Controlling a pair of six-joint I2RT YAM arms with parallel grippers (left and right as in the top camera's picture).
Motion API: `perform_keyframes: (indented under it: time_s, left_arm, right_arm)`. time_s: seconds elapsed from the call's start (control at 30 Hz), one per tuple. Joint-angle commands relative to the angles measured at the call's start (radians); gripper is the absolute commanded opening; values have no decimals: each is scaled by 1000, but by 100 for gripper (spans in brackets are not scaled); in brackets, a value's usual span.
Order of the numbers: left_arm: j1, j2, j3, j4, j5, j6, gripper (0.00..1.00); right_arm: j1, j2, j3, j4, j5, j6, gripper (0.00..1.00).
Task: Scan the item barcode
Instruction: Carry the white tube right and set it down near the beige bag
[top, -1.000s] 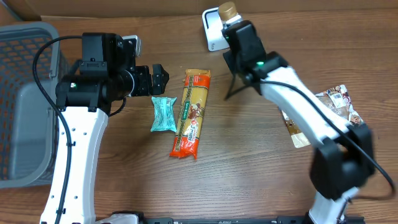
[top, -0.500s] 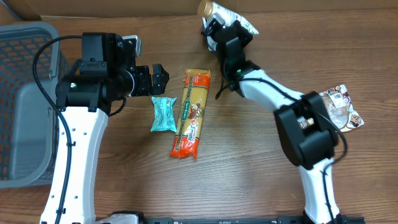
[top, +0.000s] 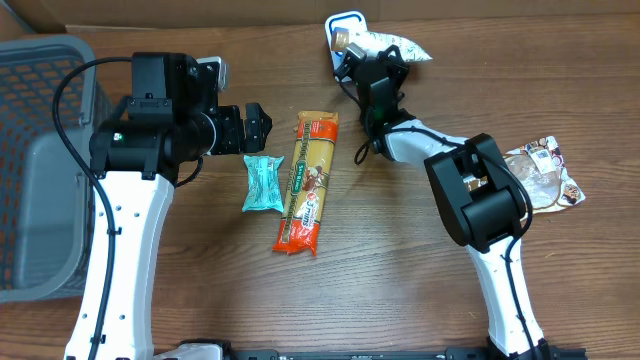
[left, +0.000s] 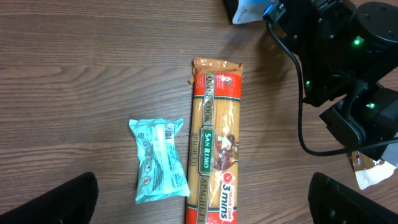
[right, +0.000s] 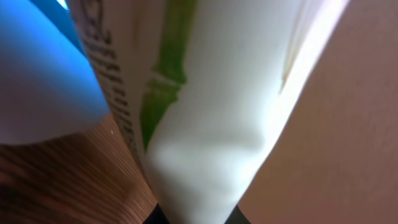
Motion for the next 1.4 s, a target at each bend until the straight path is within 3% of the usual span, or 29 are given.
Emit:
perform_keyframes:
  time_s: [0.0, 0.43, 0.6, 0.7, 0.9, 1.03, 1.2, 1.37]
  left_arm:
    - [-7, 3, 5, 0, 5, 15, 100]
    - [-7, 3, 5, 0, 5, 15, 100]
    - [-7, 3, 5, 0, 5, 16, 100]
    - [-7, 3, 5, 0, 5, 15, 100]
    - [-7, 3, 5, 0, 5, 15, 100]
    - [-7, 3, 5, 0, 5, 16, 100]
    - [-7, 3, 5, 0, 5, 15, 100]
    - [-7, 3, 5, 0, 5, 16, 100]
  right_arm:
    - [3, -30, 26, 24, 26, 0, 4]
    - [24, -52, 31, 25, 90, 6, 4]
    - [43, -166, 31, 19, 129, 80, 4]
    - [52, -276, 31, -83, 149, 144, 4]
    - [77, -541, 31, -581, 35, 496, 4]
    - [62, -719, 31, -963, -247, 834, 4]
    - [-43, -858, 30, -1298, -676, 1231, 4]
    - [-184, -864, -4, -1482, -951, 1429, 4]
